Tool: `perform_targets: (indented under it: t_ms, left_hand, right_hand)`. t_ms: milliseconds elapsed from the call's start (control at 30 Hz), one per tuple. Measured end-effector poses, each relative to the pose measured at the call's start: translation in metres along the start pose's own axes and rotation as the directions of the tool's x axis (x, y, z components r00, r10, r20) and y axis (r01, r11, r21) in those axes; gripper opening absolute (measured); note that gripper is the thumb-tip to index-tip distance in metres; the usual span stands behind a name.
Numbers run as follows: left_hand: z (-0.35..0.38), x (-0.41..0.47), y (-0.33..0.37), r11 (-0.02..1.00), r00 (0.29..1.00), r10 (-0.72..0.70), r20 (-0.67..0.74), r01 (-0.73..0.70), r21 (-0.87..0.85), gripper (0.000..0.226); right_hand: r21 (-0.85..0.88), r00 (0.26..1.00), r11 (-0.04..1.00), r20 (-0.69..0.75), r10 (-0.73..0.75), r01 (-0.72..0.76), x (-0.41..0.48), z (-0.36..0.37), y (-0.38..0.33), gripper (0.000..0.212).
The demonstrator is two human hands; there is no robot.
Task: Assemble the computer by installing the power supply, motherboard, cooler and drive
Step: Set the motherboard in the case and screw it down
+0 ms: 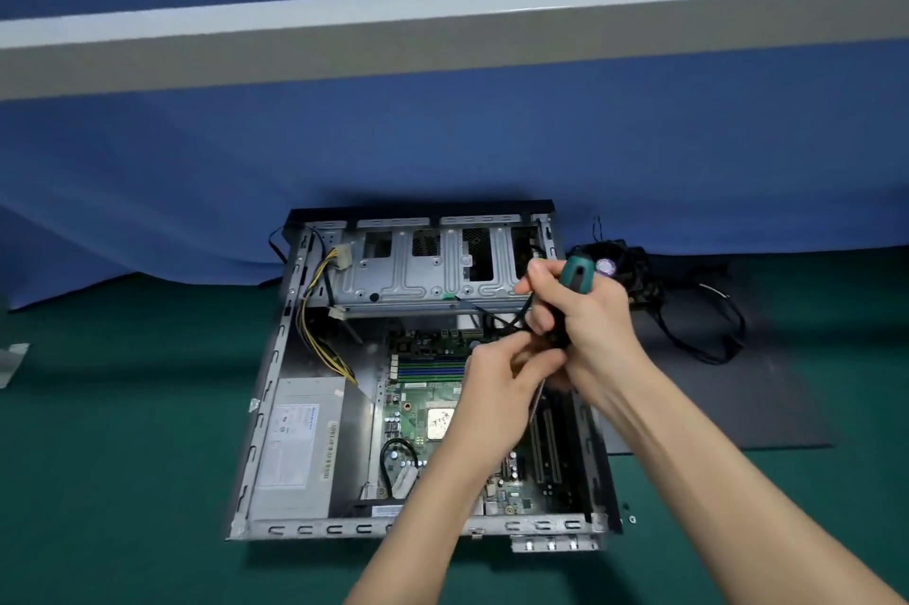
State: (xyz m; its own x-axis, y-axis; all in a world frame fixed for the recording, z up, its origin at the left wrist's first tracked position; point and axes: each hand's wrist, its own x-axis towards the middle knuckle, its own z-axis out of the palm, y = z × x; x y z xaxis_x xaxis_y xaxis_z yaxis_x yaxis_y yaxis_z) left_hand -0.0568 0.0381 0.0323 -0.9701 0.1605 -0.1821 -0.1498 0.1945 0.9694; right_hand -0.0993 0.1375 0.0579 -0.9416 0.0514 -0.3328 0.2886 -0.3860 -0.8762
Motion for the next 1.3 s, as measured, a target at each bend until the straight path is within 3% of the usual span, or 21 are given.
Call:
perform_targets:
  t_ms: [100,233,300,400,467,633,1000,1167,1300]
  left_hand:
    - [-0.019,-0.005,-0.013,0.994,0.996,-0.086,0.031,0.083,0.077,0.03]
    - [-0.045,-0.012,-0.038,0.971,0.976,-0.21,0.057,0.202,0.124,0.024]
    - [-0.057,-0.015,-0.05,0.968,0.967,-0.252,0.03,0.251,0.024,0.023]
    - [-0.068,-0.015,-0.056,0.931,0.958,-0.276,-0.073,0.247,-0.269,0.02]
    - [-0.069,-0.011,-0.056,0.898,0.954,-0.282,-0.101,0.225,-0.379,0.013]
    - [-0.064,-0.006,-0.062,0.885,0.953,-0.275,-0.125,0.2,-0.42,0.002]
    - [-0.058,-0.006,-0.077,0.868,0.94,-0.286,-0.185,0.172,-0.466,0.005]
    - [-0.053,-0.004,-0.078,0.8,0.911,-0.394,-0.12,0.275,-0.533,0.011]
    - [-0.053,-0.002,-0.08,0.628,0.865,-0.501,0.009,0.37,-0.685,0.016]
  right_hand:
    - [0.085,0.996,0.992,-0.006,0.094,-0.093,-0.001,0.01,0.021,0.008]
    - [0.212,0.991,0.976,-0.108,0.072,-0.048,0.006,0.009,0.032,0.007]
    - [0.246,0.987,0.969,-0.147,0.07,-0.032,0.009,0.002,0.034,0.01]
    - [0.136,0.984,0.983,-0.115,0.138,-0.122,0.002,0.002,0.051,0.018]
    - [0.057,0.971,0.975,-0.093,0.219,-0.214,-0.008,0.009,0.065,0.012]
    - [-0.007,0.963,0.967,-0.097,0.253,-0.255,-0.02,0.029,0.082,0.009]
    - [-0.01,0.939,0.957,-0.194,0.283,-0.29,-0.019,0.034,0.1,0.013]
    - [-0.055,0.966,0.982,-0.198,0.168,-0.182,-0.022,0.029,0.112,0.005]
    - [-0.388,0.989,0.92,-0.104,-0.104,0.056,-0.022,0.02,0.115,0.017]
